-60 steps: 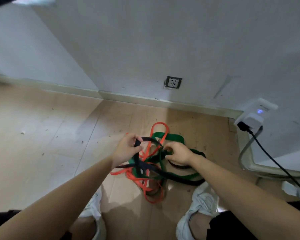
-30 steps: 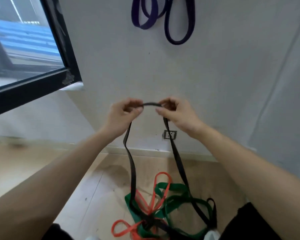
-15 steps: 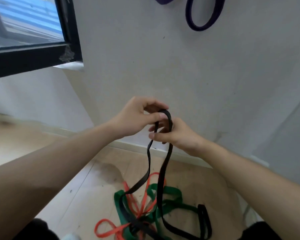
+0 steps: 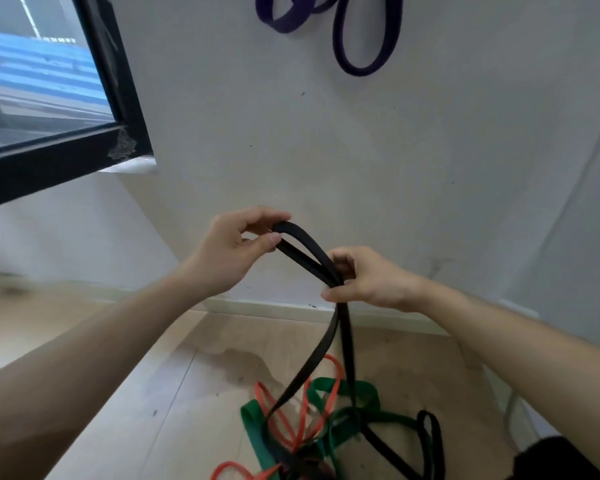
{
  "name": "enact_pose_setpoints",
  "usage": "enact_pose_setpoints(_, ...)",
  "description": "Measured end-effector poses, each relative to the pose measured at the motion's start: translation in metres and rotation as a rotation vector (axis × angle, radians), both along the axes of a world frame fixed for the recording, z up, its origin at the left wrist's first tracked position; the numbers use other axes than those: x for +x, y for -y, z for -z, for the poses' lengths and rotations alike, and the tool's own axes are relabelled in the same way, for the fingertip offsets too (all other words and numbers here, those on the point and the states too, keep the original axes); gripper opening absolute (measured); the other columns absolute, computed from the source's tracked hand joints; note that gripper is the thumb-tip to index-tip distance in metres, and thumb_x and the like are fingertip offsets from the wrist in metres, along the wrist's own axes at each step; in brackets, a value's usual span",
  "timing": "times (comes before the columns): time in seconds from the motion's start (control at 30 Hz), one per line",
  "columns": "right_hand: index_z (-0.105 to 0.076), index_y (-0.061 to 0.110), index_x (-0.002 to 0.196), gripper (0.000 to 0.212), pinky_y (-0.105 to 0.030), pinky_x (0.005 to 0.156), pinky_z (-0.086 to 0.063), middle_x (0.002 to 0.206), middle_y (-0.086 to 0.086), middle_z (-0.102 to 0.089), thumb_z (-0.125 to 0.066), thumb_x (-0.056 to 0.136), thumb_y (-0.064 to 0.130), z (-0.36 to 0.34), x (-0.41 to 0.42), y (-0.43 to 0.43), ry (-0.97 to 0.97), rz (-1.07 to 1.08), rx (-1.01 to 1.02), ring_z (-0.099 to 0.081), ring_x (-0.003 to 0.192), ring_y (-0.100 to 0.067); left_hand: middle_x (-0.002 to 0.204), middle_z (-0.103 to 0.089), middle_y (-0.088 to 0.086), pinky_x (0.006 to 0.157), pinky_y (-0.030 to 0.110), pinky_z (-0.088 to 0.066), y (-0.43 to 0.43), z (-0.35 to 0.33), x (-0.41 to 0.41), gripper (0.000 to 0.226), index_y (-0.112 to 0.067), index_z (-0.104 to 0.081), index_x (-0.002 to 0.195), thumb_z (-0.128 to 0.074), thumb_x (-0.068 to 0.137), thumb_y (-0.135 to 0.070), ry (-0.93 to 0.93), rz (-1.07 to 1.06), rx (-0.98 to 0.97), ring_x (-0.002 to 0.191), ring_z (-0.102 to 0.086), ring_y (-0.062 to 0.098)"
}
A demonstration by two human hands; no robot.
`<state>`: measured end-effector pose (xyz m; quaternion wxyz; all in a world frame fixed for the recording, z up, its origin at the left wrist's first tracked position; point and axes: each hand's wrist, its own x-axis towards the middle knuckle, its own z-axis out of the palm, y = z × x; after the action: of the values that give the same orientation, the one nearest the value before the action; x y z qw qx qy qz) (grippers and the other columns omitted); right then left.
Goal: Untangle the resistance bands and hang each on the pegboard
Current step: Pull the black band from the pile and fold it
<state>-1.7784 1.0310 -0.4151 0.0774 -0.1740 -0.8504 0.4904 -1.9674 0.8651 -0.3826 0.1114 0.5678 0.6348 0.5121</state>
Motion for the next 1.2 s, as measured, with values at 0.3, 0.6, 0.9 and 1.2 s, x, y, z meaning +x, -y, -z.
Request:
enact_pose_setpoints(0.3, -0.071, 0.009, 0.105, 0.018, -0.035, 0.084, -0.060, 0.097, -0.015, -0.076, -0.077, 0.088, 0.014, -0.001, 0.026, -0.014, -0.050, 0.135, 0.021, -0.074, 0.083, -0.027, 0.097, -0.075, -0.009, 0.097, 0.033, -0.055, 0.031, 0.011, -0.051, 0.031, -0.025, -0.069, 0.118, -0.063, 0.096, -0.003, -0.014, -0.185, -0.096, 0.099, -0.069, 0.009)
enact_pose_setpoints(0.6, -0.072, 0.001, 0.110, 0.020, -0.019, 0.074, -0.057, 0.092, -0.024, -0.073, -0.072, 0.090, 0.005, -0.023, 0.029, -0.002, -0.139, 0.159, 0.074, -0.068, 0.076, -0.018, 0.097, -0.074, -0.014, 0.092, 0.035, -0.057, 0.036, 0.028, -0.046, 0.040, -0.041, -0.063, 0.112, -0.078, 0.086, -0.014, -0.174, -0.057, -0.411, 0.096, -0.067, 0.000)
enact_pose_setpoints(0.9, -0.074, 0.008, 0.106, 0.021, -0.030, 0.086, -0.058, 0.096, -0.008, -0.077, -0.078, 0.086, 0.008, -0.027, 0.015, 0.012, -0.119, 0.063, 0.150, -0.073, 0.092, -0.024, 0.128, -0.064, -0.015, 0.101, 0.028, -0.050, 0.008, 0.020, 0.013, 0.055, -0.028, -0.057, 0.138, -0.077, 0.087, -0.034, -0.214, 0.085, -0.338, 0.117, -0.059, 0.000)
enact_pose_setpoints(1.2, -0.065, 0.012, 0.101, 0.026, -0.039, 0.082, -0.057, 0.095, -0.012, -0.074, -0.081, 0.082, 0.006, -0.024, 0.012, 0.016, -0.134, 0.043, 0.155, -0.071, 0.089, -0.027, 0.082, -0.072, -0.009, 0.072, 0.017, -0.049, -0.004, 0.019, 0.033, 0.014, -0.021, -0.075, 0.103, -0.076, 0.089, -0.023, -0.017, 0.176, -0.246, 0.077, -0.066, 0.005)
